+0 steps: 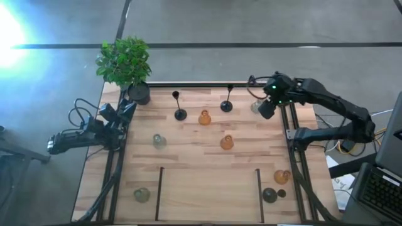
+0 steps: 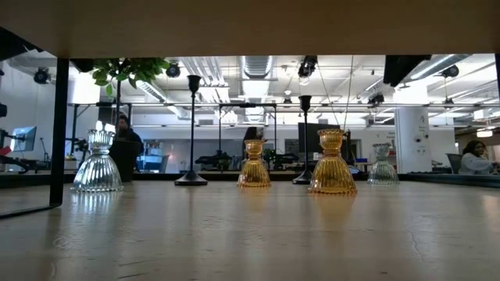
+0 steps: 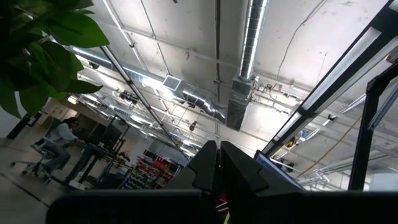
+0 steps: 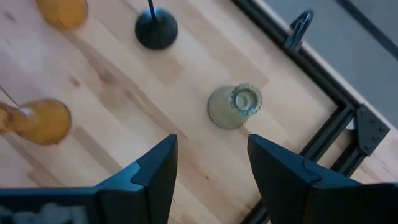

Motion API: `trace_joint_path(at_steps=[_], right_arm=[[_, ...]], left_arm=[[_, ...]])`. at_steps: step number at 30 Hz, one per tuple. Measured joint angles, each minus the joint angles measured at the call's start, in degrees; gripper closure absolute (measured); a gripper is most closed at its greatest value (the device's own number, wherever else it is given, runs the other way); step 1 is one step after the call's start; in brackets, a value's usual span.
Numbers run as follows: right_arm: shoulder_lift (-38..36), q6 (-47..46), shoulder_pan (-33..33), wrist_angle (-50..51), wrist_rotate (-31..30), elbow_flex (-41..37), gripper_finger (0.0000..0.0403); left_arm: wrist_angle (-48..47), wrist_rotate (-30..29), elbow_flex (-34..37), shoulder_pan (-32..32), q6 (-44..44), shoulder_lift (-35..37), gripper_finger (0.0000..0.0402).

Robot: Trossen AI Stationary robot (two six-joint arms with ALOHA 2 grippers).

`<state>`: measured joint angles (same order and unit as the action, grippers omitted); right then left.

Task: Pick & Place candle stick holders
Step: Put the top green glass candle holder on the shelf

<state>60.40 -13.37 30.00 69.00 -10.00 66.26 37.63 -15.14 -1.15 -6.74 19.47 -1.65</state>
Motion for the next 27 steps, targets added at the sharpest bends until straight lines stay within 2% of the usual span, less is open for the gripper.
trace_joint_path(at_steps=[5, 10, 27], right_arm=[[-4.2, -1.6, 0.0, -2.7, 0.0, 0.0, 0.0226], [-5.0, -3.2, 0.0, -4.7, 0.0, 0.0, 0.0234], [0.1, -1.6, 0.0, -4.7, 0.0, 0.0, 0.0263]], left_arm=[[0.1, 0.0, 0.0, 0.0, 0.1, 0.0, 0.0378], [0.1, 0.0, 0.0, 0.0, 0.8, 0.0, 0.0378], [0.1, 0.0, 0.0, 0.0, 0.9, 0.0, 0.0378]])
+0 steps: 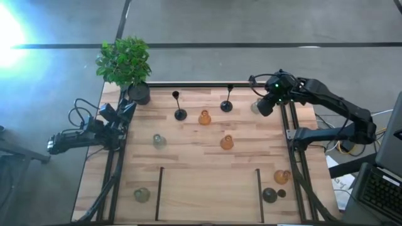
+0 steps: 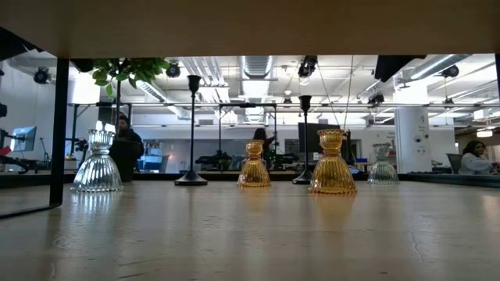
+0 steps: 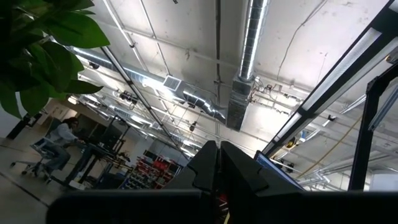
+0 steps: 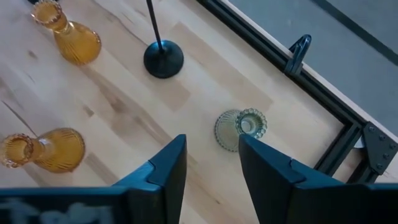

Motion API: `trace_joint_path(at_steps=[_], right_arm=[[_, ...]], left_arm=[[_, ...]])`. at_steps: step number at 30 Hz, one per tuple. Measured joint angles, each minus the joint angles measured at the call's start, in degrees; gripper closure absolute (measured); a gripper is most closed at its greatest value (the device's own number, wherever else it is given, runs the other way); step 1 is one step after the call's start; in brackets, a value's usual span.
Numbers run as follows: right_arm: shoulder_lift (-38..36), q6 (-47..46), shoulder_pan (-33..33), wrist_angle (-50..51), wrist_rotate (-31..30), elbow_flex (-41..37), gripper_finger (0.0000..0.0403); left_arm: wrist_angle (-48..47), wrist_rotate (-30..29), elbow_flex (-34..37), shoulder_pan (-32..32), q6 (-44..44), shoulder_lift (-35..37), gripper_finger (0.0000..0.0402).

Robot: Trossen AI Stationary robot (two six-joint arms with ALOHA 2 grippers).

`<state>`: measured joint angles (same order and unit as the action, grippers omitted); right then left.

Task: Pick & Place candle stick holders
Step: Put the top green glass candle holder on the shelf

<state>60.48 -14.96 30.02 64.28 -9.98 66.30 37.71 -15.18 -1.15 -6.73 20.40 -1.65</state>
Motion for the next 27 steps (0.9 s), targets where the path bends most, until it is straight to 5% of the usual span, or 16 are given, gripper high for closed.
trace_joint_path(at_steps=[16, 27], right_arm=[[0.4, 0.6, 0.0, -0.1, 0.2, 0.0, 0.0293], [0.4, 1.7, 0.0, -0.4, 0.1, 0.0, 0.0310]], left_arm=[[0.0, 1.2, 0.0, 0.0, 1.0, -0.7, 0.0378], [-2.8, 3.8, -2.2, 0.0, 1.0, -9.9, 0.0378]])
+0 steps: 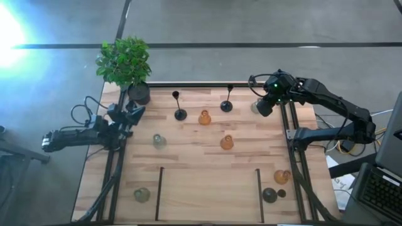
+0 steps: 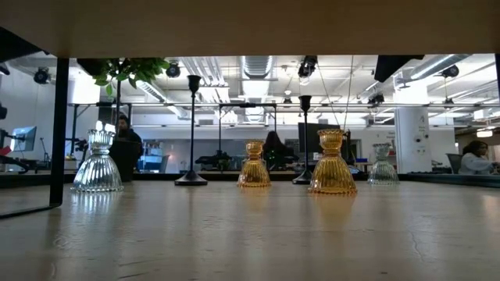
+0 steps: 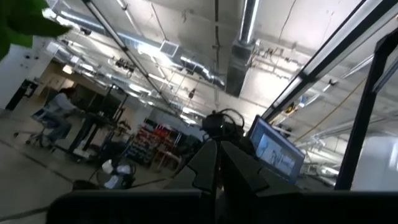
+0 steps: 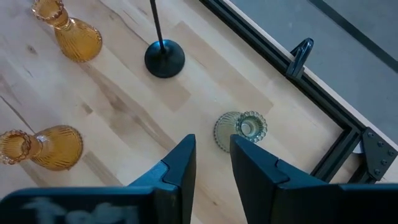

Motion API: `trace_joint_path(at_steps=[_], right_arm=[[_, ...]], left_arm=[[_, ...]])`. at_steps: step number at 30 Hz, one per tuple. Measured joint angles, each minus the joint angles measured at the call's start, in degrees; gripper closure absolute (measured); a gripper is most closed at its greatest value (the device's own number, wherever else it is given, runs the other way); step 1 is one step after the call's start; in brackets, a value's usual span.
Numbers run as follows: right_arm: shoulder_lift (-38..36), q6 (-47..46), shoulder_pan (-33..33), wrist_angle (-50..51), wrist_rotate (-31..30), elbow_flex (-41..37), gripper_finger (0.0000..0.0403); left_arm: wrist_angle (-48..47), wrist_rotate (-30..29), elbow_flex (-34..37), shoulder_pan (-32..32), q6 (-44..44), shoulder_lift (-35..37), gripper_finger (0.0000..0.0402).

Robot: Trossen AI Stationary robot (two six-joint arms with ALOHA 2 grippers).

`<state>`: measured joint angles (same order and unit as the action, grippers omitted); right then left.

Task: Pick & Place candle stick holders
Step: Put the top green glass candle holder on the shelf

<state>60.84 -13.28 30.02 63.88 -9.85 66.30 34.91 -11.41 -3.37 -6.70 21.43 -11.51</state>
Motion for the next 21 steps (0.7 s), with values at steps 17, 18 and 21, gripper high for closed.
trace_joint_path(at_steps=[17, 18, 21], right_arm=[[0.0, 0.0, 0.0, 0.0, -0.1, 0.0, 0.0335], [0.0, 0.0, 0.0, 0.0, -0.1, 0.0, 0.0334], [0.0, 0.0, 0.0, 0.0, -0.1, 0.0, 0.0329]], left_arm=[[-3.6, -0.6, -4.3, 0.0, -6.1, -13.8, 0.0378], [-4.5, -0.6, -4.5, 0.0, -6.1, -14.4, 0.0378], [-5.0, -0.6, -5.1, 0.0, -6.1, -16.0, 0.0378]])
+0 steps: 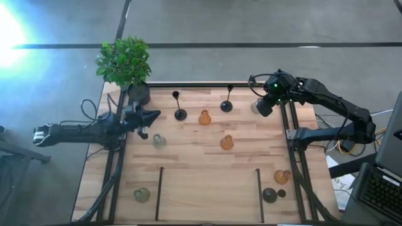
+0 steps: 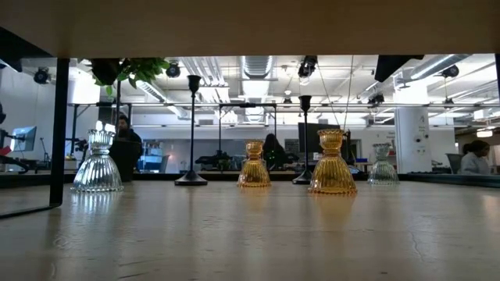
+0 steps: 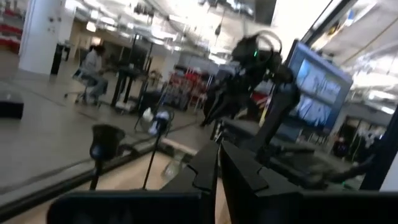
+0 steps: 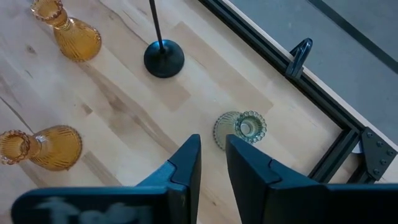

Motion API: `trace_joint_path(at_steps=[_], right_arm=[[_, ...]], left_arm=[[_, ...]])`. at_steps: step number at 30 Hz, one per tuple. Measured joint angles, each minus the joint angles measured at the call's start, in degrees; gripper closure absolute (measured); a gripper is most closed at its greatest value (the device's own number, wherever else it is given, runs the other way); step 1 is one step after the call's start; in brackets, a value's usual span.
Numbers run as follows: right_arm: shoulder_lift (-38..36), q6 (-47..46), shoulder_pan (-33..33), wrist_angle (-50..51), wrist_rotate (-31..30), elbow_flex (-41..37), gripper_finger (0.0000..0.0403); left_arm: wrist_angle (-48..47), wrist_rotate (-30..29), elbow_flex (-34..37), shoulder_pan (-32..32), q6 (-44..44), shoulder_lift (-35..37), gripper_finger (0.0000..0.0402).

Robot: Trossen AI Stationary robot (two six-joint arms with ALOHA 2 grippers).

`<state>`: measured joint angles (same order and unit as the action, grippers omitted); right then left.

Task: Pick & Place candle stick holders
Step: Put the top green glass candle holder on the shelf

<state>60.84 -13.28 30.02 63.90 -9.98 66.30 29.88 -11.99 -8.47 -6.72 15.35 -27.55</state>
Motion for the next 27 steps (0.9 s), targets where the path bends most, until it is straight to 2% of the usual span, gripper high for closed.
trace_joint_path(at_steps=[8, 11, 19, 27], right_arm=[[0.0, 0.2, 0.0, 0.0, 0.0, 0.0, 0.0325], [0.0, 0.2, 0.0, 0.0, 0.0, 0.0, 0.0330], [0.0, 0.2, 0.0, 0.0, 0.0, 0.0, 0.0340], [0.0, 0.3, 0.0, -0.3, 0.0, 0.0, 0.0332]], left_arm=[[0.0, -4.0, -1.4, 0.0, -0.2, -2.7, 0.0359], [-1.1, -6.2, -1.6, 0.0, -0.1, -3.2, 0.0337], [-2.8, -6.6, -1.9, 0.0, 0.9, -4.3, 0.0277], [-7.0, -6.8, -2.1, 0.0, -2.6, -7.5, 0.0268]])
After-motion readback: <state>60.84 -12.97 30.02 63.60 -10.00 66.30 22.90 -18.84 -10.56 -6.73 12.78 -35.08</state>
